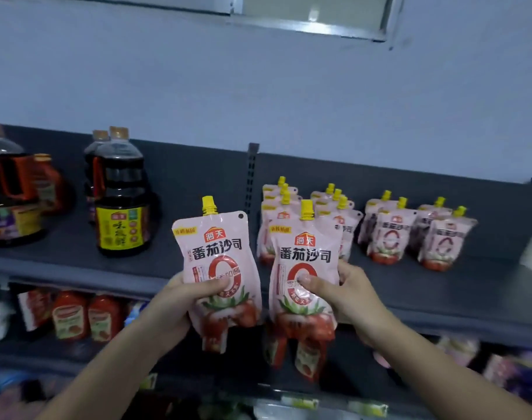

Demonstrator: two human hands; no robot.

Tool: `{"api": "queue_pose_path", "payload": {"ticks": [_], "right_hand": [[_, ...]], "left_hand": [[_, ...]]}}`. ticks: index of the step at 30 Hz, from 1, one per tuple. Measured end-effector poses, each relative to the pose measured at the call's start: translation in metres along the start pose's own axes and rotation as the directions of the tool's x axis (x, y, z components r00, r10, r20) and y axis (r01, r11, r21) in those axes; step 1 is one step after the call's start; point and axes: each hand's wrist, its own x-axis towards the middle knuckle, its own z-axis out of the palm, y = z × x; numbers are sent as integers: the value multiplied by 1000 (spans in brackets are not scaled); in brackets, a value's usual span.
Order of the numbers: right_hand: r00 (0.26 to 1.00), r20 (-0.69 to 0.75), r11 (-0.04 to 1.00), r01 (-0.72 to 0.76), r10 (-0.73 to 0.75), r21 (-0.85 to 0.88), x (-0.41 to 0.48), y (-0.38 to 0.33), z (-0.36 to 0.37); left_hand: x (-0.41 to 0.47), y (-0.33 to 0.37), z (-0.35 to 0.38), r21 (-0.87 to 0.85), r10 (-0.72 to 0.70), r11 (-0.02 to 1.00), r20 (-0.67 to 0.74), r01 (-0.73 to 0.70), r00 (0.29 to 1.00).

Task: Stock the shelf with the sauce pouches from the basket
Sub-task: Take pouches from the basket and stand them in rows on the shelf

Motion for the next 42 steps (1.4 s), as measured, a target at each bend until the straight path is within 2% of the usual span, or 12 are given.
{"api": "queue_pose_path", "payload": {"ticks": [8, 14, 20, 29, 37, 42], "right_hand": [[983, -178, 997, -51, 40, -53, -38, 4, -169], [970, -239, 999, -52, 47, -14, -30, 20, -250], [944, -325, 998, -47, 60, 46, 0, 58, -293], [907, -420, 998, -51, 35, -28, 52, 92, -351], [904, -421, 997, -60, 75, 48, 75, 122, -391], [936, -345, 997, -43, 63, 64, 94, 134, -412]], "left_hand": [[58, -43, 166, -44, -61, 997, 114, 66, 992], [97, -72, 233, 6, -89, 996, 113, 89, 990], [142, -82, 268, 78, -96, 993, 169, 84, 981], [240, -105, 292, 145, -154, 982, 232, 123, 960], [281, -124, 305, 167, -171, 979, 334, 120, 927], [290, -125, 306, 231, -193, 967, 389, 107, 901]]}}
